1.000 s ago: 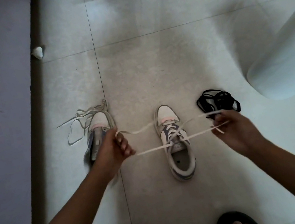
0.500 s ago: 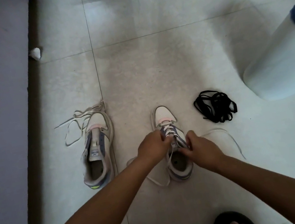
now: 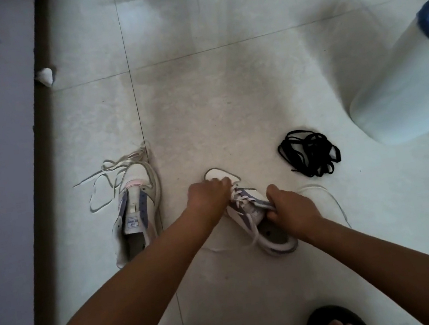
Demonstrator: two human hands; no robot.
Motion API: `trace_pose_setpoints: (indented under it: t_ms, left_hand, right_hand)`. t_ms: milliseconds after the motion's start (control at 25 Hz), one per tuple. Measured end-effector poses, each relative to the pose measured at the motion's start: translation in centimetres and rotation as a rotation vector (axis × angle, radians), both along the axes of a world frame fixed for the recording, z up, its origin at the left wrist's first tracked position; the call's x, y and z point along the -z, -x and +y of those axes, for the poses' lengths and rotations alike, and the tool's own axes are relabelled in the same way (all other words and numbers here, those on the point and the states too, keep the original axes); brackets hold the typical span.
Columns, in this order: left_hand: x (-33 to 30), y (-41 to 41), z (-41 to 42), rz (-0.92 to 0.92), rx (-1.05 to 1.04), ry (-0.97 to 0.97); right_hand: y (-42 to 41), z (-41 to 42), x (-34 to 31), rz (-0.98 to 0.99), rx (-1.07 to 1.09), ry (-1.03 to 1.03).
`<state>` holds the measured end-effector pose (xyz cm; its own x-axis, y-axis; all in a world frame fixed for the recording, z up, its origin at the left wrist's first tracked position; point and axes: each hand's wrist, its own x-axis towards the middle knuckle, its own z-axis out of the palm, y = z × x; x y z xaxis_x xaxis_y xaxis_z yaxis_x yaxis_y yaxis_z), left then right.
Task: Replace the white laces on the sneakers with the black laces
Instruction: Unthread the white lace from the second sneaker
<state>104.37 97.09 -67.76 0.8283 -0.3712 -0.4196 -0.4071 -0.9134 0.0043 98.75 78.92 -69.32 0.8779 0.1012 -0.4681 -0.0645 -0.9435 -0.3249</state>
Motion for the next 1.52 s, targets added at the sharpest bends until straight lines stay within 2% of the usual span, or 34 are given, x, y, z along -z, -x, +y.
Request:
trace_pose_setpoints:
  t_ms: [80, 160, 200, 280, 360, 440, 520, 600, 640, 760, 920, 1000, 1160, 1320, 1360, 1440, 1520]
  left_hand:
    - [-0.1, -1.3, 2.0, 0.101, -0.148, -0.178]
    - [-0.3, -1.9, 4.4, 0.092, -0.245, -0.245]
    - [-0.2, -1.9, 5.0, 0.075, -0.251, -0.211]
    - [-0.5, -0.7, 4.4, 0.042, -0.188, 0.045]
    - [-0.7, 1.6, 2.7, -0.107, 0.086, 0.366]
    - [-0.6, 2.6, 1.5, -0.203, 0.328, 0.484]
    - [-0.1, 2.7, 1.0, -0.147, 0.31, 0.478]
    - [0.6, 2.9, 0.8, -0.032, 0.17, 0.41]
    - [0.9, 3.1, 0.6, -0.033, 0.135, 0.387]
    - [0.8, 3.0, -0.3, 0.037, 0.05, 0.42]
    - [0.2, 2.2, -0.5, 0.086, 0.089, 0.404]
    - [-1.0, 1.9, -0.6, -0.031, 0.067, 0.423]
    - [-3.8, 0.3, -1.0, -0.55, 0.122, 0.659]
    - [-6.3, -0.8, -2.7, -0.671, 0.031, 0.945]
    - [-6.3, -0.8, -2.8, -0.649, 0.017, 0.959]
    - [-5.0, -0.2, -2.1, -0.401, 0.009, 0.842]
    - [-2.6, 0.6, -1.1, -0.041, 0.04, 0.495]
  right_hand:
    - [0.0, -0.7, 0.1, -0.006, 0.0, 0.019]
    - [0.2, -1.1, 0.3, -0.003, 0.028, -0.003]
    - [0.4, -1.2, 0.4, -0.005, 0.039, -0.018]
    - [0.3, -1.3, 0.5, -0.007, 0.037, -0.041]
    - [0.1, -1.2, 0.6, -0.014, 0.019, -0.046]
    - [0.1, -1.3, 0.7, -0.02, 0.017, -0.049]
    - [0.3, -1.4, 0.9, -0.027, 0.041, -0.071]
    - [0.4, -1.5, 1.1, -0.03, 0.062, -0.092]
    - [0.4, -1.5, 1.1, -0.032, 0.065, -0.097]
    - [0.4, -1.5, 1.2, -0.039, 0.066, -0.109]
    - [0.4, -1.6, 1.4, -0.037, 0.061, -0.105]
    - [0.3, -1.7, 1.5, -0.033, 0.053, -0.113]
    - [0.3, -1.7, 1.7, -0.034, 0.048, -0.112]
    - [0.4, -1.6, 1.7, -0.025, 0.059, -0.114]
    - [0.4, -1.7, 1.6, -0.023, 0.062, -0.118]
    - [0.4, -1.6, 1.4, -0.026, 0.062, -0.118]
    - [0.3, -1.5, 1.2, -0.027, 0.064, -0.118]
